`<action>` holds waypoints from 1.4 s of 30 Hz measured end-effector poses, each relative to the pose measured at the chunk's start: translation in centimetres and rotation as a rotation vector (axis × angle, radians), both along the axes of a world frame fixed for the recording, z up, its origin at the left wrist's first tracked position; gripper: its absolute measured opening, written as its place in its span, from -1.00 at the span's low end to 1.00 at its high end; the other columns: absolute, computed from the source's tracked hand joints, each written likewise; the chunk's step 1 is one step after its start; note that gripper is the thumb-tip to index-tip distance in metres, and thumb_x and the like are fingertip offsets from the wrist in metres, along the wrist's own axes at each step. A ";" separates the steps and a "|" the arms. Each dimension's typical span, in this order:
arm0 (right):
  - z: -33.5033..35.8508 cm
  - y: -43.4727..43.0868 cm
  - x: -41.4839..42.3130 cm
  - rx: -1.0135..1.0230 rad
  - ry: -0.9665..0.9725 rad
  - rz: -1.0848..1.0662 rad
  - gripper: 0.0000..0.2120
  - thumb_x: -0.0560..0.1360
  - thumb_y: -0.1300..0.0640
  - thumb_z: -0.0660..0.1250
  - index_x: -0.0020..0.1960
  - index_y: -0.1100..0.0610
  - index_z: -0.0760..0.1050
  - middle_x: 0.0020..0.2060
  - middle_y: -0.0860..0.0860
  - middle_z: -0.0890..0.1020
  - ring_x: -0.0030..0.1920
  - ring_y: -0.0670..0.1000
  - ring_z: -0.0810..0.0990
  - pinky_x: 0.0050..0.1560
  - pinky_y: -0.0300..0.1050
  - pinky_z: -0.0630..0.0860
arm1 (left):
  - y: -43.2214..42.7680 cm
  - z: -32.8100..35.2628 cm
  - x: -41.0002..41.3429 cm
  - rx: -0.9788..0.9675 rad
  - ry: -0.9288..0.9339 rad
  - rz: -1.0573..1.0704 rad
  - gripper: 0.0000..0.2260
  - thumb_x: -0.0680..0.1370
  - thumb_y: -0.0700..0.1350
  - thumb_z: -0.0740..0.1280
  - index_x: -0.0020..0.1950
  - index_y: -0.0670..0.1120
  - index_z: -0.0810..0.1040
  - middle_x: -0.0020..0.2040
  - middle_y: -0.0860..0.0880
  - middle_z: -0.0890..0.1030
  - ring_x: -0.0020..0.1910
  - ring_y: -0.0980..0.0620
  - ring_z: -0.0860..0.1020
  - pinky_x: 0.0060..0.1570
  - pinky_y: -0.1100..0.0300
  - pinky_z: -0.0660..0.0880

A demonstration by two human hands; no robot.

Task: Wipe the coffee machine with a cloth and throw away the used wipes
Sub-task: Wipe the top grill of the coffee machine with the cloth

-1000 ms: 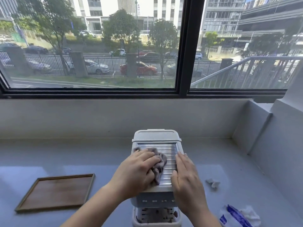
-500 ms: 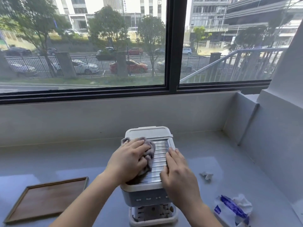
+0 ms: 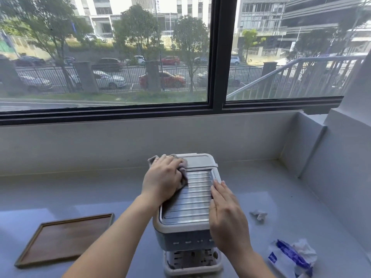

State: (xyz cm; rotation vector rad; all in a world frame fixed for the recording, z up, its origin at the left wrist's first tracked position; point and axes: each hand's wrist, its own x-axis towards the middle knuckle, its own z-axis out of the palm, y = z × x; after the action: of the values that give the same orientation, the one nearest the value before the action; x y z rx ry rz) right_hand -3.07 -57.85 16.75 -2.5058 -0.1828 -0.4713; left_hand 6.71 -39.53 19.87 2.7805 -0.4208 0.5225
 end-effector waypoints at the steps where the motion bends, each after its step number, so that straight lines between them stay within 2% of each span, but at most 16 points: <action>1: 0.1 0.0 0.0 -0.001 0.000 -0.006 -0.58 0.62 0.22 0.12 0.48 0.19 0.34 0.49 0.01 0.35 0.53 -0.04 0.19 0.49 -0.27 0.04 | 1.1 -0.2 0.3 -0.106 0.010 0.068 -0.57 0.47 -0.04 -0.02 0.10 -0.08 0.58 0.18 -0.07 0.59 0.21 -0.14 0.50 0.28 0.01 0.35; 5: 0.0 0.1 0.1 -0.017 -0.003 -0.017 -0.58 0.61 0.23 0.14 0.46 0.20 0.36 0.47 0.02 0.38 0.53 -0.02 0.21 0.47 -0.27 0.06 | 1.8 0.1 0.7 -0.563 0.179 0.195 -0.66 0.47 -0.10 0.09 0.10 0.07 0.59 0.11 0.04 0.62 0.16 -0.06 0.52 0.02 0.08 0.41; 8: 0.0 0.2 0.1 -0.016 -0.006 -0.030 -0.59 0.61 0.23 0.16 0.45 0.20 0.38 0.47 0.03 0.39 0.52 0.00 0.22 0.49 -0.23 0.10 | 1.8 0.2 -1.5 -0.822 0.241 0.215 -0.66 0.41 -0.05 0.09 0.02 0.10 0.59 -0.04 0.11 0.66 0.06 -0.02 0.57 0.09 0.01 0.48; 13: -0.2 0.3 0.2 -0.020 -0.028 -0.046 -0.61 0.57 0.28 0.21 0.40 0.24 0.45 0.42 0.08 0.45 0.49 0.07 0.30 0.47 -0.15 0.18 | 2.4 -2.5 -9.1 -0.915 0.222 0.163 -0.61 0.49 -0.02 0.11 0.18 0.34 0.55 0.09 0.25 0.65 0.14 0.23 0.55 0.16 0.12 0.49; 15: -0.4 0.3 0.3 -0.025 -0.037 -0.050 -0.61 0.56 0.30 0.22 0.38 0.26 0.46 0.41 0.11 0.46 0.48 0.10 0.32 0.46 -0.09 0.23 | 1.8 -3.6 -11.6 -0.888 0.171 0.206 -0.57 0.51 0.06 0.11 0.35 0.24 0.50 0.22 0.24 0.59 0.23 0.26 0.50 0.20 0.17 0.45; 17: -0.5 0.3 0.2 -0.019 -0.046 -0.053 -0.62 0.56 0.30 0.21 0.37 0.26 0.46 0.41 0.12 0.46 0.48 0.11 0.32 0.47 -0.04 0.26 | 1.0 -4.3 -13.1 -0.820 0.104 0.254 -0.55 0.50 0.14 0.07 0.37 0.24 0.47 0.22 0.28 0.54 0.19 0.35 0.47 0.11 0.27 0.44; 19: -0.4 0.5 0.2 0.001 -0.051 -0.050 -0.60 0.57 0.25 0.14 0.38 0.26 0.46 0.41 0.12 0.45 0.49 0.11 0.31 0.48 -0.01 0.27 | 0.7 -4.1 -12.9 -0.826 0.074 0.284 -0.56 0.50 0.13 0.08 0.34 0.23 0.49 0.22 0.26 0.55 0.17 0.32 0.48 0.13 0.23 0.45; 22: -0.3 0.6 0.1 0.032 -0.042 -0.047 -0.55 0.57 0.19 0.05 0.40 0.25 0.44 0.43 0.10 0.44 0.50 0.08 0.29 0.50 -0.03 0.24 | 0.7 -3.5 -11.2 -1.127 0.160 0.304 -0.61 0.49 0.02 0.14 0.25 0.12 0.59 0.17 0.14 0.65 0.20 0.07 0.56 0.21 -0.01 0.48; 24: -0.5 0.5 0.1 0.040 -0.038 -0.042 -0.59 0.60 0.23 0.10 0.41 0.25 0.43 0.44 0.10 0.43 0.50 0.08 0.28 0.50 -0.02 0.23 | 0.0 -4.1 -11.3 -1.219 0.102 0.354 -0.64 0.51 0.01 0.13 0.19 0.13 0.61 0.10 0.18 0.67 0.18 0.09 0.58 0.14 0.04 0.48; 26: -0.6 0.5 0.1 0.055 -0.049 -0.046 -0.62 0.60 0.28 0.16 0.40 0.25 0.43 0.43 0.11 0.43 0.50 0.09 0.28 0.50 -0.03 0.22 | -1.2 -5.3 -12.5 -1.139 -0.028 0.412 -0.66 0.55 0.06 0.11 0.24 0.18 0.56 0.14 0.20 0.64 0.19 0.19 0.54 0.12 0.11 0.47; 28: -0.6 0.6 0.1 0.080 -0.055 -0.056 -0.62 0.59 0.30 0.17 0.39 0.26 0.44 0.43 0.13 0.43 0.50 0.10 0.28 0.50 -0.05 0.20 | -2.7 -7.0 -14.0 -0.944 -0.202 0.383 -0.63 0.62 0.10 0.08 0.38 0.09 0.45 0.30 0.06 0.53 0.29 0.19 0.45 0.23 0.14 0.41; 32: -0.6 0.5 0.3 0.123 -0.037 -0.020 -0.61 0.63 0.25 0.13 0.44 0.24 0.38 0.47 0.11 0.38 0.53 0.07 0.21 0.52 -0.10 0.13 | -4.5 -9.1 -15.2 -0.496 -0.392 0.300 -0.55 0.66 0.05 0.13 0.42 -0.22 0.36 0.47 -0.32 0.28 0.48 -0.30 0.25 0.44 -0.15 0.23; 36: -0.4 -0.3 0.2 0.252 0.011 0.064 -0.59 0.66 0.17 0.13 0.50 0.11 0.32 0.50 -0.01 0.34 0.54 -0.07 0.14 0.52 -0.12 0.12 | -6.3 -8.8 -15.2 -0.093 -0.510 0.178 -0.64 0.59 -0.05 0.38 0.32 -0.19 0.53 0.35 -0.27 0.50 0.42 -0.30 0.37 0.37 -0.29 0.31; 38: 0.0 -1.0 0.2 0.448 0.086 0.106 -0.62 0.67 0.13 0.13 0.48 0.04 0.35 0.48 -0.06 0.37 0.52 -0.16 0.16 0.46 -0.22 0.15 | -7.4 -7.5 -14.8 -0.084 -0.509 0.103 -0.70 0.56 -0.12 0.43 0.27 -0.15 0.58 0.28 -0.17 0.58 0.34 -0.20 0.48 0.30 -0.20 0.39; 40: 0.8 -2.0 -0.2 0.800 0.196 0.235 -0.65 0.67 0.08 0.13 0.44 0.00 0.39 0.44 -0.10 0.43 0.44 -0.26 0.30 0.37 -0.34 0.27 | -8.5 -5.6 -14.7 -0.191 -0.471 0.036 -0.76 0.59 -0.11 0.37 0.24 -0.12 0.59 0.22 -0.09 0.61 0.25 -0.12 0.55 0.24 -0.12 0.44; 42: 1.2 -3.4 -1.0 1.058 0.156 0.326 -0.66 0.65 -0.02 0.12 0.40 -0.04 0.41 0.34 -0.18 0.53 0.30 -0.29 0.46 0.17 -0.43 0.43 | -9.5 -3.9 -14.6 -0.339 -0.323 -0.063 -0.68 0.56 -0.08 0.35 0.30 -0.07 0.52 0.25 -0.01 0.58 0.27 -0.05 0.51 0.25 -0.07 0.42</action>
State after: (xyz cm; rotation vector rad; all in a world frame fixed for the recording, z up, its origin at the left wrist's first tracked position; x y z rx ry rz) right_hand -4.10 -61.28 17.90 -1.4285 -0.2039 -0.1527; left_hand -7.92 -49.05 16.00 2.3559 -0.4395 0.9384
